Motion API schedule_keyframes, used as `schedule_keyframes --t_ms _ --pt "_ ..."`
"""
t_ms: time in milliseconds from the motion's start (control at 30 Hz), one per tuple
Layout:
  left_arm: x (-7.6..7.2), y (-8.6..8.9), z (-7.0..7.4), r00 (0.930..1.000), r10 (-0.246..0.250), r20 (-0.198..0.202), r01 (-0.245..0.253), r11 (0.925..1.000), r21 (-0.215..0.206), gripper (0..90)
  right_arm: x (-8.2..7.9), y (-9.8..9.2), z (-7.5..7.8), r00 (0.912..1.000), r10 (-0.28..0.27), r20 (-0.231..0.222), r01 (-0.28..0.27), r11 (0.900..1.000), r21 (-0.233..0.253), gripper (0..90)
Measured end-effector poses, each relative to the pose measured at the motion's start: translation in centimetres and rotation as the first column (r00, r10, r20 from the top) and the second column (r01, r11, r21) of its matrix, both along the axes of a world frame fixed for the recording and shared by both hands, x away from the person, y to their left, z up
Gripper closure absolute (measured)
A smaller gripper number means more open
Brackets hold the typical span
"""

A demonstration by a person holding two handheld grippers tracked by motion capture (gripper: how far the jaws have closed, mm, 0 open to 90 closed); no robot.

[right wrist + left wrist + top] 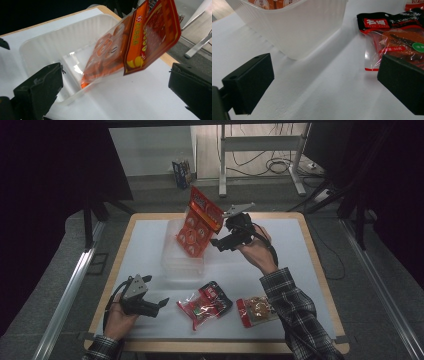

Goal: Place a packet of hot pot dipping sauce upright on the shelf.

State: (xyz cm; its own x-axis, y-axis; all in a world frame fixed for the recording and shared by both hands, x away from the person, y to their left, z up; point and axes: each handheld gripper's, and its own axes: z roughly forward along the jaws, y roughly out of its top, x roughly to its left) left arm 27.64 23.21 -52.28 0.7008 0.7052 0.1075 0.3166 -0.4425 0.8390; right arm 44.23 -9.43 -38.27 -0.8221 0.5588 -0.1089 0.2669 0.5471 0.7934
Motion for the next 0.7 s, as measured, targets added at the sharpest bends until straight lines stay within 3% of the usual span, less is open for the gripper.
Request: schedule_keyframes --t_ms 333,467,700 --pt "-0.4 -1.0 -0.1 0.9976 -0.069 -0.006 0.07 0.9967 0.043 0.4 -1.7 -2.1 -1.7 0.9988 -0.015 -0.046 0.017 0.999 0.038 0.0" --pt "-0.4 -1.1 0.0 0.9977 -0.068 0.0 0.068 0.9962 0.055 0.4 -2.3 -3.0 -2.4 0.9982 -0.021 -0.057 0.024 0.998 0.057 0.0" --pt "-0.5 -0.9 0.2 0.9984 -0.056 0.012 0.056 0.9979 0.032 0.8 -3.3 -3.9 -3.3 0.9982 -0.025 -0.055 0.028 0.998 0.062 0.0"
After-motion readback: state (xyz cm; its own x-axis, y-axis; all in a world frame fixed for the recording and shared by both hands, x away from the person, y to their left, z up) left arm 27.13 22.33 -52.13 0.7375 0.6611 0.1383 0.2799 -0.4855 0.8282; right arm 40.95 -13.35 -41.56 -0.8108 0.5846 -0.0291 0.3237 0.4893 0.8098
